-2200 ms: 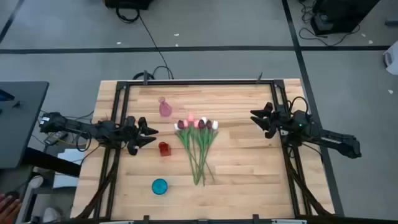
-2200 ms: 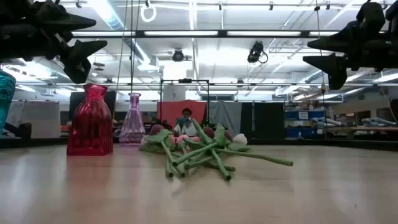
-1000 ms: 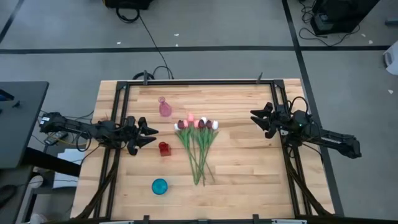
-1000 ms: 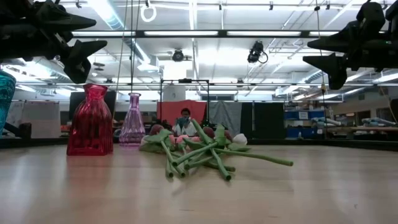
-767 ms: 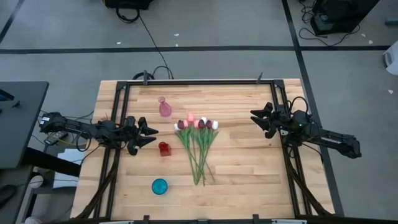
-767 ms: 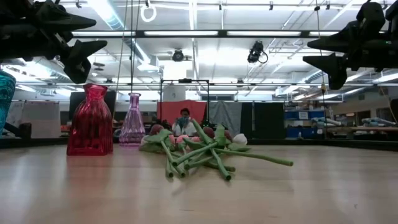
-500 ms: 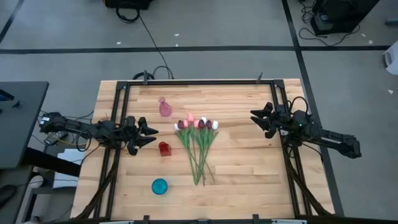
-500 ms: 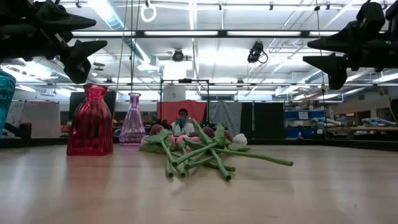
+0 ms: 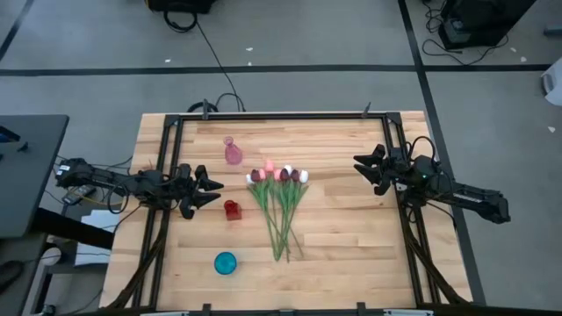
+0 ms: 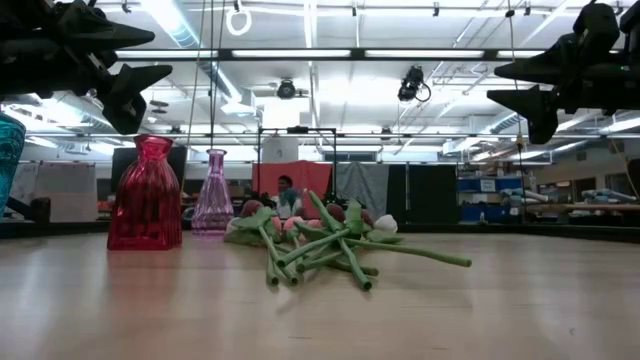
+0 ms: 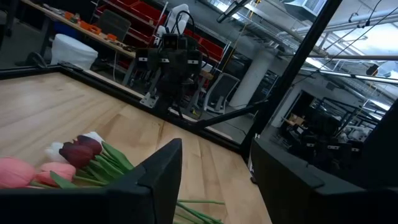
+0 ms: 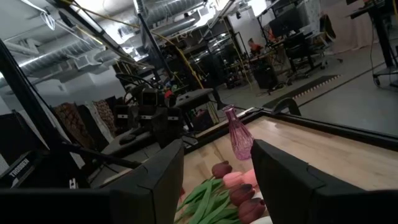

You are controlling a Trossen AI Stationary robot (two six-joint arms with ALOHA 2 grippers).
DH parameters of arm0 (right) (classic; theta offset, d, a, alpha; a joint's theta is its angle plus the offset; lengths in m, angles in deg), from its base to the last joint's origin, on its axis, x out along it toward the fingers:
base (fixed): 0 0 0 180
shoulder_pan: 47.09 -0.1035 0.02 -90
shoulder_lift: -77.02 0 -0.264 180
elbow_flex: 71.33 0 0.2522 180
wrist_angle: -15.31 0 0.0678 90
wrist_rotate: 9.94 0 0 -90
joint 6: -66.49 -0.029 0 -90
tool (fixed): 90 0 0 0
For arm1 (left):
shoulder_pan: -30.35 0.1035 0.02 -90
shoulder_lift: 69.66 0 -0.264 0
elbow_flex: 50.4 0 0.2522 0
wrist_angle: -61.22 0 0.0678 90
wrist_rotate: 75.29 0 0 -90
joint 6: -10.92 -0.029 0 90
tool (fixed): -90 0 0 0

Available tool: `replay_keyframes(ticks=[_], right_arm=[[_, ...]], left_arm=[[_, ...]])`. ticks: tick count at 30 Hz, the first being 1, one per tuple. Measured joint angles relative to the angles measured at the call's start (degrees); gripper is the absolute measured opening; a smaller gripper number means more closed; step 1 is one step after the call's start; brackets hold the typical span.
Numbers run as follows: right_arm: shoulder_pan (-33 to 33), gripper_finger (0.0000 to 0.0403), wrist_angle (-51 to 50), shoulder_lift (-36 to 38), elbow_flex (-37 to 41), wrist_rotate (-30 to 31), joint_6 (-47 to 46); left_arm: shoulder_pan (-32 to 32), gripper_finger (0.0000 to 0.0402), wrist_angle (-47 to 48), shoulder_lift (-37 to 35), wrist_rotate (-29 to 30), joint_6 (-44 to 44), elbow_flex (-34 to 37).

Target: Sort flowers into vase by color

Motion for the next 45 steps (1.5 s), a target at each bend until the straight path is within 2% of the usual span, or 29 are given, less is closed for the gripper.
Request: replay_keyframes(ticks=[15, 21, 26, 34, 38, 45], right_arm=[[0.00, 0.0201, 0.01, -0.02, 0.00, 0.00, -0.01], [0.01, 0.0201, 0.01, 0.00, 0.00, 0.00, 0.00], [0.02, 0.0201, 0.01, 0.00, 0.00, 0.00, 0.01], [0.00, 0.0201, 0.55, 0.00, 0.00, 0.14, 0.01], [0.02, 0.0201, 4.03, -0.01, 0.01, 3.58, -0.98], [0.02, 0.0201, 10.91, 0.00, 0.01, 3.50, -3.31]], left_arm=[[0.00, 0.0197, -0.22, 0.01, 0.02, 0.02, 0.00], [0.03, 0.0197, -10.55, -0.03, 7.40, -0.11, 0.00], [0.03, 0.0197, -12.02, 0.01, 7.91, -4.08, -0.01], [0.01, 0.0197, -12.10, 0.01, 8.22, -4.62, -0.02], [-0.01, 0.0197, -12.09, 0.01, 11.71, -4.61, 0.00], [0.01, 0.0197, -12.01, 0.01, 12.46, -4.72, 0.00]])
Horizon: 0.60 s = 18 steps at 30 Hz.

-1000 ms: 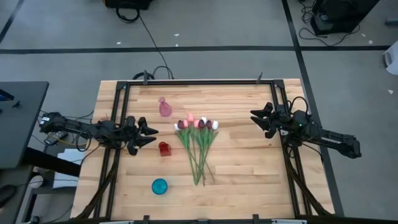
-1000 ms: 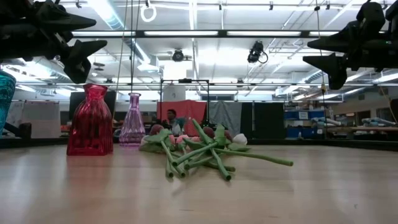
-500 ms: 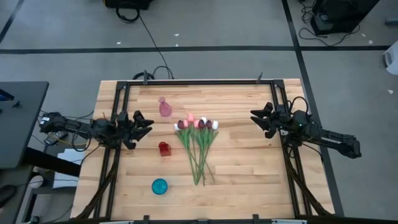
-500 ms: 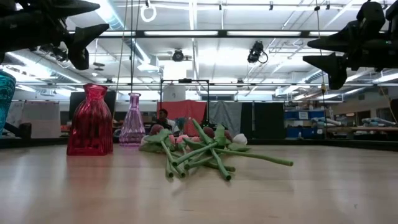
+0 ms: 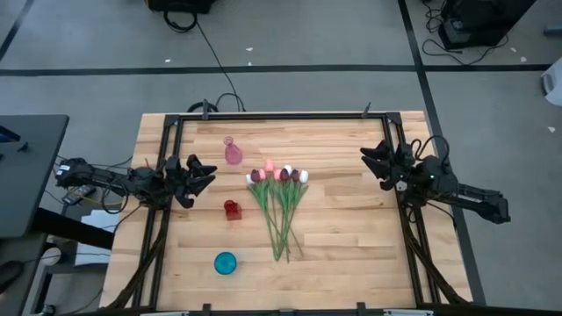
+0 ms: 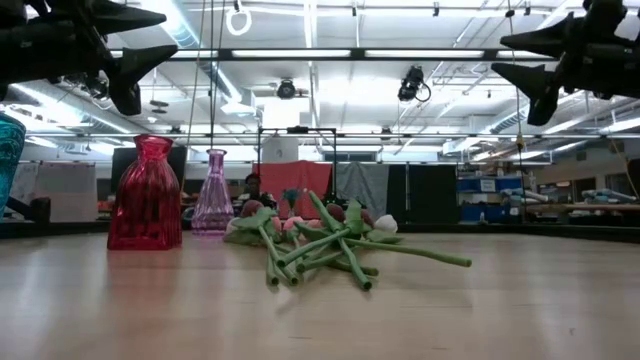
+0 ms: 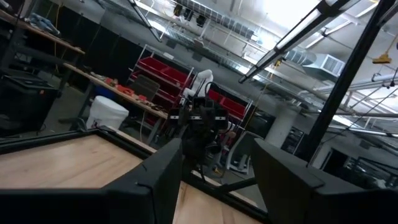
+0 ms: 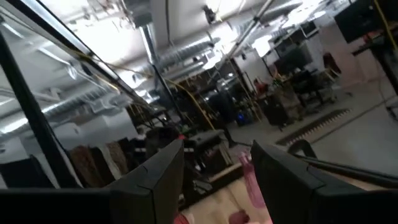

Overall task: Sort flowers into vase by color
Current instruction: Put the left red flower into the pink vase

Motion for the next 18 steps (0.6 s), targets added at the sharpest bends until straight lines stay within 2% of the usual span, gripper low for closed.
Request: replay_keyframes(ticks=[2, 6, 9, 13, 18], right_arm=[[-0.06, 0.0201, 0.63, -0.02, 0.00, -0.73, -1.24], [-0.21, 0.0201, 0.35, -0.35, 0.00, -5.92, -2.74], [-0.36, 0.0198, 0.29, -2.65, -0.02, -6.95, -3.92], [-2.11, 0.0186, -2.77, -10.30, -2.37, -5.46, -5.53], [-6.73, 0.0174, -8.02, -24.46, -8.81, -1.55, -5.45]], left_arm=[[0.00, 0.0197, -0.03, 0.00, 0.02, 0.00, 0.00], [0.00, 0.0197, -0.13, 0.01, 2.98, -1.26, -0.01], [0.00, 0.0197, 0.22, 0.78, -0.02, -4.14, -0.13], [0.00, 0.0197, 5.22, 4.55, -4.67, -4.72, -3.63], [0.00, 0.0197, 7.10, 11.82, -3.35, -8.80, -7.27]])
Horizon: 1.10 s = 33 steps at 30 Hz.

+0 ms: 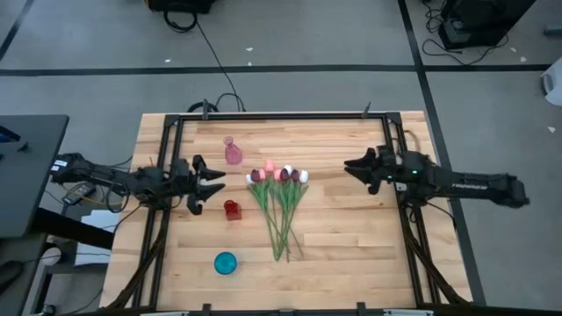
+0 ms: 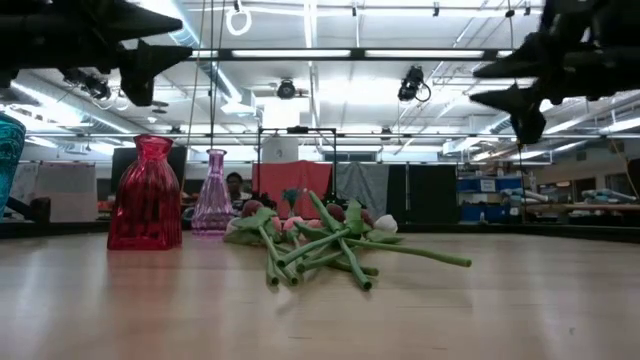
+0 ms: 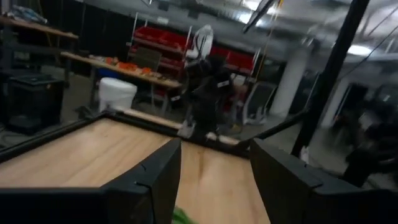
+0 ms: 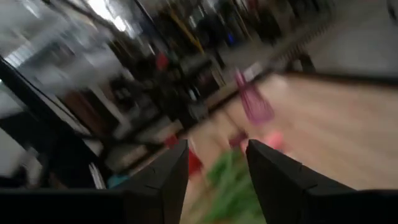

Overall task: Sort flowers into vase by color
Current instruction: Put the left red flower into the pink vase

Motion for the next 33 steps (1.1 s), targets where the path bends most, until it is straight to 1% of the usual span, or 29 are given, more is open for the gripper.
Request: replay_keyframes(ticks=[3, 6, 10, 13, 16, 19, 24, 30, 33], right_arm=[[-4.52, 0.0173, -0.43, -10.07, -3.53, 4.35, -1.45], [-9.54, 0.0173, -0.73, -20.31, -7.95, 8.72, -2.41], [-15.94, 0.0173, -3.16, -33.67, -16.40, 14.67, -3.40], [-19.03, 0.0173, -8.17, -42.95, -24.42, 17.61, -3.76], [-20.48, 0.0173, -14.40, -51.09, -32.46, 17.63, -5.14], [-21.07, 0.0173, -18.71, -58.25, -39.62, 15.46, -5.83], [-21.24, 0.0172, -24.59, -67.30, -49.53, 12.77, -5.89], [-21.46, 0.0163, -25.95, -76.87, -58.42, 10.87, -4.59], [-21.57, 0.0160, -25.53, -81.43, -62.66, 9.78, -2.78]], left_arm=[[0.00, 0.0197, -0.42, 3.90, 0.30, 0.12, -1.05], [0.00, 0.0197, -0.60, 6.72, 0.22, 2.44, -1.51], [0.00, 0.0197, -0.53, 7.96, -2.16, 3.41, -1.51], [0.00, 0.0197, -1.19, 7.73, -3.66, 4.40, -1.53], [0.00, 0.0197, -1.08, 6.97, -4.17, 4.48, -1.56], [0.00, 0.0197, -0.44, 6.76, -4.28, 4.65, -1.56], [0.00, 0.0197, -0.04, 6.76, -4.28, 5.34, -1.56], [0.00, 0.0197, 2.64, 6.76, -4.57, 7.38, -1.62], [0.00, 0.0197, 4.01, 6.76, -6.11, 8.58, -1.62]])
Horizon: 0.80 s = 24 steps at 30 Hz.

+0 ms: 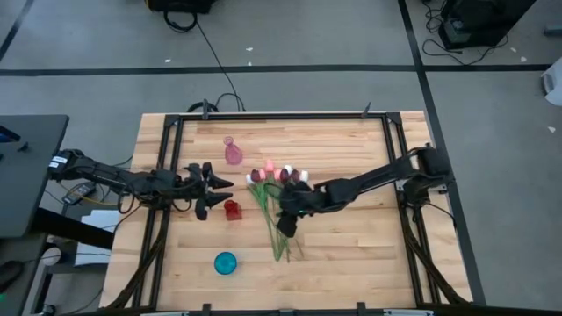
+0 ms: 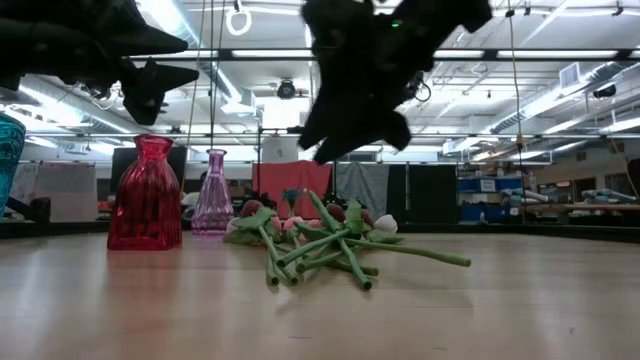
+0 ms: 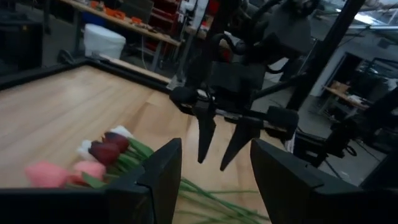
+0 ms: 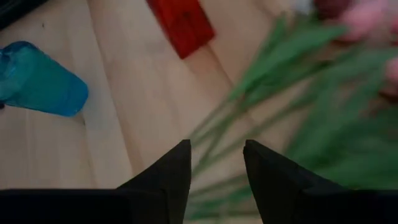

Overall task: Sort flowers into vase by color
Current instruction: Put the left red flower into the pink vase

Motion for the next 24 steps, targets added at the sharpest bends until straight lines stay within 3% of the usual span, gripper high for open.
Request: replay_keyframes(ticks=[4, 12, 20, 24], right_arm=[[0.10, 0.0159, 0.03, -5.59, -4.62, 0.53, 1.85], [1.32, 0.0159, -0.16, -13.13, -10.45, 0.88, 5.72], [2.11, 0.0159, 1.35, -15.67, -10.76, 1.05, 8.62], [2.14, 0.0159, 2.45, -16.73, -10.76, 2.19, 10.70]], left_arm=[[0.00, 0.0197, 0.29, -0.02, -3.10, 0.86, 0.00], [0.01, 0.0197, 2.91, -2.74, -2.59, 0.61, -0.17], [0.17, 0.0197, 24.47, -5.93, 4.07, -1.16, -8.82], [0.11, 0.0197, 28.10, -5.83, 4.37, -1.13, -10.49]])
